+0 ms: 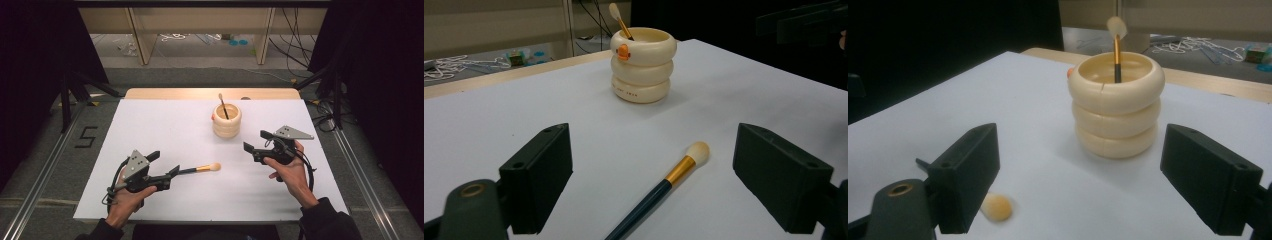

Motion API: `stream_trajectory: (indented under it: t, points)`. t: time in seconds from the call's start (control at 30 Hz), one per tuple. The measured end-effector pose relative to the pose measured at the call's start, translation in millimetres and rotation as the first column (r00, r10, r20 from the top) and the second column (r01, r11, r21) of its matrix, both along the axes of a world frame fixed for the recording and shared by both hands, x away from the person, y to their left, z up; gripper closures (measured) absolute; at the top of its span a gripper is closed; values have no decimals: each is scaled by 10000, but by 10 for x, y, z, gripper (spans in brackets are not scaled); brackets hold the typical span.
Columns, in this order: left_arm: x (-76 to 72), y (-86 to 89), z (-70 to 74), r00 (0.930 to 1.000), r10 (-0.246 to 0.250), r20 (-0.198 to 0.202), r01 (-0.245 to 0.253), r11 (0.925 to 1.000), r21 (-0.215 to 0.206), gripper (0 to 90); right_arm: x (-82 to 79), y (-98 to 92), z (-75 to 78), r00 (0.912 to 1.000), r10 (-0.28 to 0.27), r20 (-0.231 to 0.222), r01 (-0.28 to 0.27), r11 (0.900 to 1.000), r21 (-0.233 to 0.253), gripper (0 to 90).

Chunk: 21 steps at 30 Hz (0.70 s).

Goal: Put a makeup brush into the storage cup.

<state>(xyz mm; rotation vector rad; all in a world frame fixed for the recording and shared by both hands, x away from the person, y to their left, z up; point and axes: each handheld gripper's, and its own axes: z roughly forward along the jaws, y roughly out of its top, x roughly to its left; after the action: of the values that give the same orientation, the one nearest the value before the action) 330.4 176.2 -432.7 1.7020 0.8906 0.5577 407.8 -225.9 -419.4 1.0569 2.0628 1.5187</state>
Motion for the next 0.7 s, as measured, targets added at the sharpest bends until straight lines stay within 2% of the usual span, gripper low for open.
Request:
stream_trajectory:
  t: [0.07, 0.13, 0.2, 0.23, 0.27, 0.3, 0.33, 0.4, 0.47, 0.57, 0.63, 0.7]
  points:
    - [-3, 0, 0, 10000, 42, -4, -42, 10000, -37, 159, -47, -11, -20, 9998, 73, -165, -69, 9997, 230, 166]
    - [-2, 1, -1, 10000, 40, -16, -40, 10000, -10, 159, -83, -36, -26, 9998, 43, -183, -42, 10000, 61, 165]
    - [-2, -1, -2, 10000, 39, -28, -39, 10000, 0, 159, -121, -41, -40, 9998, 96, -187, -92, 9997, 229, 165]
    - [-3, 0, -3, 10000, 37, -27, -37, 10000, 11, 159, -148, -48, -36, 9995, 64, -309, -59, 9999, 157, 164]
    - [0, 1, -2, 10000, 19, -9, -19, 10000, 32, 159, -155, -46, -53, 9997, 176, -141, -171, 9994, 290, 164]
    - [3, -1, -4, 10000, 4, -1, -4, 10000, -7, 159, -171, -55, -56, 9998, 190, -95, -188, 9997, 178, 163]
    - [4, -2, -5, 10000, 12, 5, -12, 10000, -2, 159, -201, -58, -52, 9994, 209, -291, -207, 9997, 99, 162]
    - [1, -1, -4, 10000, 22, -13, -22, 10000, 42, 159, -230, -61, -67, 9997, 188, -169, -187, 9998, 57, 162]
    - [0, 2, -3, 10000, 14, -12, -14, 10000, 37, 159, -259, -59, -79, 9996, 233, -178, -229, 9995, 223, 161]
    - [-4, -1, -6, 9999, 88, -79, -88, 9999, -75, 159, -297, -68, -82, 9993, 283, -260, -282, 9996, 25, 161]
    - [-2, 1, -3, 10000, 33, -29, -33, 10000, 3, 159, -316, -65, -91, 9991, 373, -184, -371, 9992, 122, 161]
    - [0, -1, -5, 10000, 18, -19, -18, 10000, 25, 159, -339, -72, -88, 9990, 397, -181, -398, 9992, -46, 161]
